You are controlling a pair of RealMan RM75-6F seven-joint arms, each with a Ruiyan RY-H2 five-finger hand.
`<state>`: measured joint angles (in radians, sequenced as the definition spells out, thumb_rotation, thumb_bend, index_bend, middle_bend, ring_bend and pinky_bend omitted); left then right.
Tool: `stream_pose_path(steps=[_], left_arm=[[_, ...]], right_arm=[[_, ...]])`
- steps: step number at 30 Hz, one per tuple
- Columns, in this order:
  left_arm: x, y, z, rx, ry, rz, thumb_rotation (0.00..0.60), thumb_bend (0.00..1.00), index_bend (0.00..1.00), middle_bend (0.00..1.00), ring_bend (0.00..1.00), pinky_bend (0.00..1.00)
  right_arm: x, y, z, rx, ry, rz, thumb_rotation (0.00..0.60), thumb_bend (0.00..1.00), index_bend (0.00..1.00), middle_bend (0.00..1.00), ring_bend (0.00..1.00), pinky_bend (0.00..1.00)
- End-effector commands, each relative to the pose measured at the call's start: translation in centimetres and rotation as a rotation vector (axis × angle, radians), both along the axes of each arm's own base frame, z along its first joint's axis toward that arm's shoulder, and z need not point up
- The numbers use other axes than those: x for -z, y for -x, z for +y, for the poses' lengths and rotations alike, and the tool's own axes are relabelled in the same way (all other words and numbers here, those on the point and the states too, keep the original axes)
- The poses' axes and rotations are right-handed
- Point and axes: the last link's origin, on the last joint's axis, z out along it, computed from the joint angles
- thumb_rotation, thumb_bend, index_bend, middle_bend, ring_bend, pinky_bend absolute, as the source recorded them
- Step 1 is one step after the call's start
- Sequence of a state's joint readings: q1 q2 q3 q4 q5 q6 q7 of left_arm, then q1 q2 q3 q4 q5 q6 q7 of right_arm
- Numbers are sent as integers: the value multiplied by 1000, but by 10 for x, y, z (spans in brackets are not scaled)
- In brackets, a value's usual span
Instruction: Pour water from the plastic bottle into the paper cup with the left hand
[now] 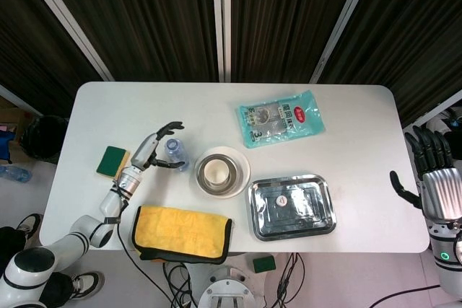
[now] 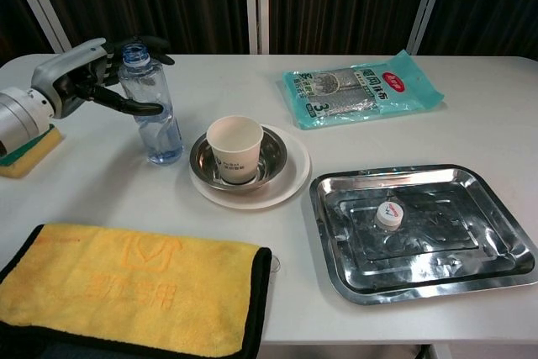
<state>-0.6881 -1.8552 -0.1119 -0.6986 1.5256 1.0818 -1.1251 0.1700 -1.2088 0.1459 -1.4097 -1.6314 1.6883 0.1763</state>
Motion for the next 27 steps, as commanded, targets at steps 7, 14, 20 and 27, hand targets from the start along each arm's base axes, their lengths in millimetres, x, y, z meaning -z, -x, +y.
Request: stream_pose_path(steps=[7,14,20,27], left_arm=[[8,-3,2,-29,69,-70,600,62,193,270,170,209],[12,-4,4,-41,89,-75,600,62,250,300,190,212],[14,-3,4,-47,97,-75,600,62,297,333,198,213],[15,1,4,-65,106,-87,600,63,373,370,234,265]], right_arm=[[-1,6,1,19,1,-6,600,350,0,0,0,0],[-2,9,1,28,3,-10,600,350,0,0,0,0],[-1,11,1,37,0,-10,600,351,0,0,0,0],[0,12,0,44,-4,-8,600,352,0,0,0,0]])
